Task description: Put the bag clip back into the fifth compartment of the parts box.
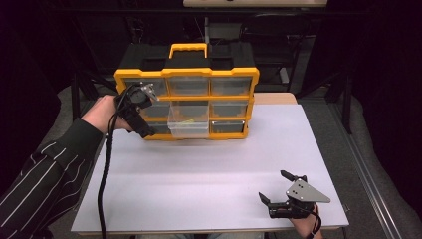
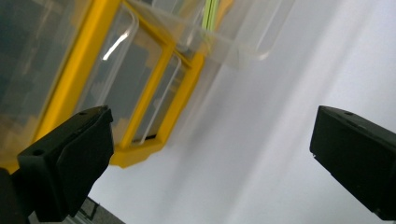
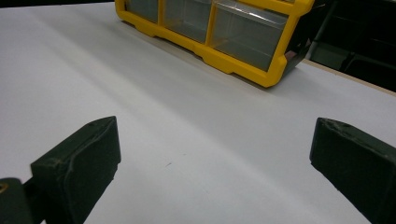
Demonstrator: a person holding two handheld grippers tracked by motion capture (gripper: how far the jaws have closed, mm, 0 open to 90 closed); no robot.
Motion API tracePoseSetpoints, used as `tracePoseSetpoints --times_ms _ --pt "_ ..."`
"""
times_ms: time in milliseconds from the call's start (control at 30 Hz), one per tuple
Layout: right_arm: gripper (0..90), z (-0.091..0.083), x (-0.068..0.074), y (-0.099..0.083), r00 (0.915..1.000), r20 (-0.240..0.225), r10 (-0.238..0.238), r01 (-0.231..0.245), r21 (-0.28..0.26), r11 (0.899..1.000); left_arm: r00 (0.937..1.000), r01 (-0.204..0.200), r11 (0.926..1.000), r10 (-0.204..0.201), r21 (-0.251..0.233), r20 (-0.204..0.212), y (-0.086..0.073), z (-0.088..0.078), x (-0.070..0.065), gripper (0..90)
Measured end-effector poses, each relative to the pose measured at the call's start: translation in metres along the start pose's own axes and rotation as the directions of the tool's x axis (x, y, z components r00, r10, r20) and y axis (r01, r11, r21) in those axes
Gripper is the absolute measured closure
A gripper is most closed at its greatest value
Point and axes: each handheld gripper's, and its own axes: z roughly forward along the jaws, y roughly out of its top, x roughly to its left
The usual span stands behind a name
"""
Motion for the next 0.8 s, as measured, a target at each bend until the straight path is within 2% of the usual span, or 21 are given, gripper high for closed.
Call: tracePoseSetpoints --times_ms 167,233,367,400,433,533,767,800 --pt "1.3 0.000 0.000 0.000 1.0000 -0.001 0.000 0.000 0.002 1.000 0.9997 0.022 0.9998 -0.022 0.000 -0.008 -0.014 0.006 -0.005 0.0" --pt "1.3 0.000 0.000 0.000 1.0000 0.000 0.001 -0.001 0.000 1.000 0.9992 0.037 0.9993 -0.037 0.002 -0.013 -0.024 0.015 -0.010 0.0" --pt "1.3 0.001 0.000 0.000 1.0000 -0.001 0.002 -0.002 -0.001 1.000 0.9985 0.053 0.9986 -0.053 0.007 -0.012 -0.035 0.024 -0.015 0.0" --pt "1.3 0.001 0.000 0.000 1.0000 -0.001 0.000 0.000 -0.001 1.000 0.9976 0.066 0.9978 -0.066 -0.001 -0.018 -0.043 0.031 -0.019 0.0" --pt "1.3 0.001 0.000 0.000 1.0000 0.000 0.001 -0.001 -0.001 1.000 0.9976 0.066 0.9978 -0.066 -0.001 -0.018 -0.043 0.031 -0.019 0.0" --pt "1.3 0.001 0.000 0.000 1.0000 0.000 0.003 -0.003 -0.001 1.000 0.9954 0.094 0.9954 -0.094 -0.016 -0.019 -0.056 0.044 -0.028 0.0" --pt "1.4 0.001 0.000 0.000 1.0000 0.001 0.000 0.000 -0.002 1.000 0.9914 0.129 0.9899 -0.130 -0.059 -0.015 -0.074 0.060 -0.046 0.0" --pt "1.3 0.001 0.000 0.000 1.0000 0.000 0.001 -0.001 -0.002 1.000 0.9887 0.147 0.9862 -0.149 -0.077 -0.019 -0.081 0.067 -0.052 0.0"
